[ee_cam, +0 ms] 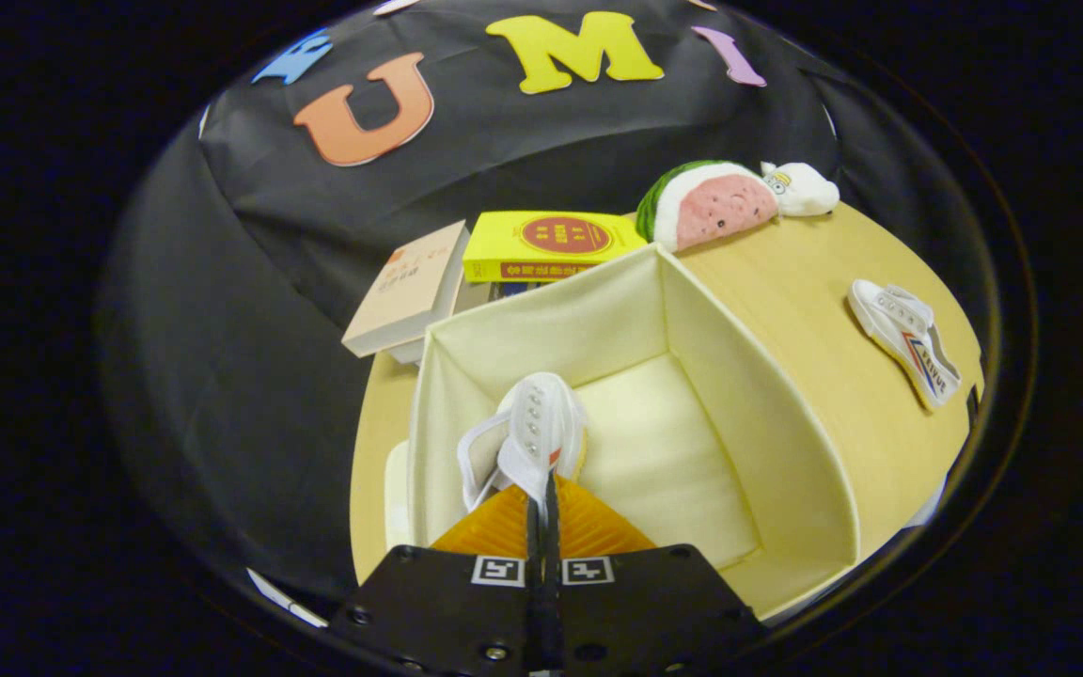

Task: Open the storage box then place both shoes into the box .Put the left shoe in first, then the right shoe, with the right side of both shoes facing outward in a uniform manner.

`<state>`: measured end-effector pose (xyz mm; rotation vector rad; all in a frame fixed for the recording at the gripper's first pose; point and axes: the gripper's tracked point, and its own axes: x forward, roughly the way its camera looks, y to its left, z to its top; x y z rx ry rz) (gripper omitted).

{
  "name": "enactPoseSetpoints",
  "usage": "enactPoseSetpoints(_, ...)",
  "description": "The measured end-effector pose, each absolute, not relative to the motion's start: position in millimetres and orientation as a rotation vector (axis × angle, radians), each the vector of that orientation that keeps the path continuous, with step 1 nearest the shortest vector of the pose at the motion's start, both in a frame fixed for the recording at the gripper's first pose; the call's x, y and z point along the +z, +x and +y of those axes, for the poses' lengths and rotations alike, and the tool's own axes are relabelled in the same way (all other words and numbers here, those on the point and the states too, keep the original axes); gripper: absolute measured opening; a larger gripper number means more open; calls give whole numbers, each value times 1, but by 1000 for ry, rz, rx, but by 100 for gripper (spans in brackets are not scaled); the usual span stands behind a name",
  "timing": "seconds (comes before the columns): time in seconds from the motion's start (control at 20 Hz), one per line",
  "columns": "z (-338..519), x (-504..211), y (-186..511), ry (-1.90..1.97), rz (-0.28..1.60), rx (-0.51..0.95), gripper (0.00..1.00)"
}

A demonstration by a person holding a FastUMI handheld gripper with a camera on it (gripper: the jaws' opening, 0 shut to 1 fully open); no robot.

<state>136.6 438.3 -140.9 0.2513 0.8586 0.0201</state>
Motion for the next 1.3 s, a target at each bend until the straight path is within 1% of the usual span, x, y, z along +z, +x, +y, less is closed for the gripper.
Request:
enactPoseSetpoints(0.2,431,-161,135,240,973,22,0)
enactPoseSetpoints(0.4,432,-160,133,251,1016,82,1)
enactPoseSetpoints(0.45,433,-161,129,250,1032,100,6)
enactPoseSetpoints(0.5,433,-158,128,249,1030,122,7)
enactPoseSetpoints(0.55,429,-156,129,244,1023,132,13)
enactPoseSetpoints(0.6,428,-149,129,248,1013,153,13)
enactPoseSetpoints(0.65,425,-143,130,238,998,167,23)
enactPoseSetpoints(0.7,417,-138,133,217,978,178,27)
enactPoseSetpoints(0.9,397,-116,128,144,958,244,58)
enactPoseSetpoints(1.05,370,-94,124,102,924,268,86)
enactPoseSetpoints(1.3,313,-56,118,17,851,303,87)
